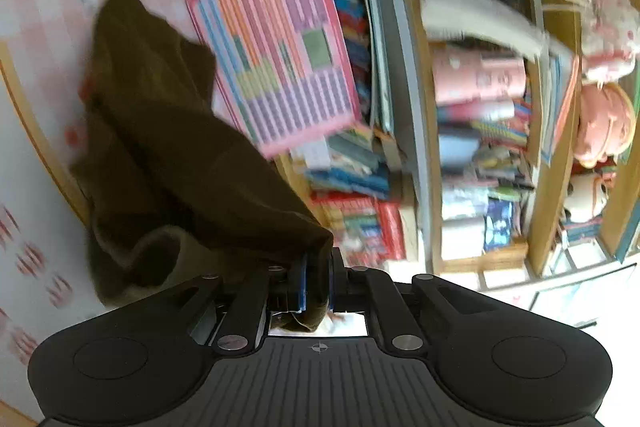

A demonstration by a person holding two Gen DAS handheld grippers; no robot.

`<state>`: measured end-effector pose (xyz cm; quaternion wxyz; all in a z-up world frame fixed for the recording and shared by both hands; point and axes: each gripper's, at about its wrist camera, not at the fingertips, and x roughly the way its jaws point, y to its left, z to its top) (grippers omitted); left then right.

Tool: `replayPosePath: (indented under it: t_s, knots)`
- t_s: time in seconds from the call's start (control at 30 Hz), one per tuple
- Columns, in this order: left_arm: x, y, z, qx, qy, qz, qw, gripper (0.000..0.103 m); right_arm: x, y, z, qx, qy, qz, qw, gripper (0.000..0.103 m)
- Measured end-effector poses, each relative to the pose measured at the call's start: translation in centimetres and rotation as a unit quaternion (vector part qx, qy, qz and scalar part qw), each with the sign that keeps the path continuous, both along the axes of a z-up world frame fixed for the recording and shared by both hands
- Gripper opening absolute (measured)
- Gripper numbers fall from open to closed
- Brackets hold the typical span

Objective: Fold clothes

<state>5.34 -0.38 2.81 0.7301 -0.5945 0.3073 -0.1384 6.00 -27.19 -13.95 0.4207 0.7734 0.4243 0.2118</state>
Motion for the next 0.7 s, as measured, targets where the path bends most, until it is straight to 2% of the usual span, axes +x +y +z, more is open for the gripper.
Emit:
replayPosePath:
  t_s: [0.1, 0.23, 0.3, 0.33, 0.37, 0.4, 0.47, 0.57, 0.63, 0.7]
  knots:
    - [0.0, -1.3, 0.5, -0.013, 0.007, -0.018, 0.9997, 0.008, -0.5, 0.8, -0.7, 0.049, 0.018, -0.048, 0.997, 0.098]
    - [0.1, -0.8, 1.0, -0.016, 0.01, -0.028, 0.9994, 0.008, -0.8, 1.0, -1.0, 0.071, 0.02, -0.107, 0.992, 0.097]
    - [0.2, 0.1, 0.9, -0.015, 0.011, -0.028, 0.9994, 0.008, -1.0, 0.5, -0.8, 0.064, 0.011, -0.141, 0.988, 0.085]
    - [0.2, 0.8, 0.8, -0.013, 0.012, -0.026, 0.9995, 0.008, -1.2, 0.1, -0.6, 0.055, 0.006, -0.159, 0.986, 0.061]
    - [0.1, 1.6, 0.6, -0.01, 0.015, -0.024, 0.9996, 0.008, -1.4, -0.5, -0.3, 0.043, -0.004, -0.178, 0.983, 0.038]
    - [0.1, 2.4, 0.4, -0.007, 0.018, -0.022, 0.9996, 0.008, -1.4, -1.3, 0.0, 0.03, -0.017, -0.195, 0.98, 0.033]
    - [0.0, 4.0, -0.1, 0.017, 0.024, -0.023, 0.9993, 0.008, -1.4, -2.9, 1.8, -0.016, -0.048, -0.223, 0.973, 0.007]
    - [0.0, 5.8, -0.8, 0.059, 0.03, -0.044, 0.9968, 0.008, -1.0, -5.2, 5.0, -0.096, -0.103, -0.26, 0.955, 0.004]
    - [0.0, 6.7, -0.9, 0.099, 0.036, -0.058, 0.9927, 0.009, 0.0, -6.1, 7.9, -0.161, -0.152, -0.273, 0.936, 0.004]
    - [-0.1, 7.8, -1.2, 0.136, 0.04, -0.072, 0.9872, 0.016, 0.6, -6.7, 11.0, -0.225, -0.196, -0.283, 0.911, 0.004]
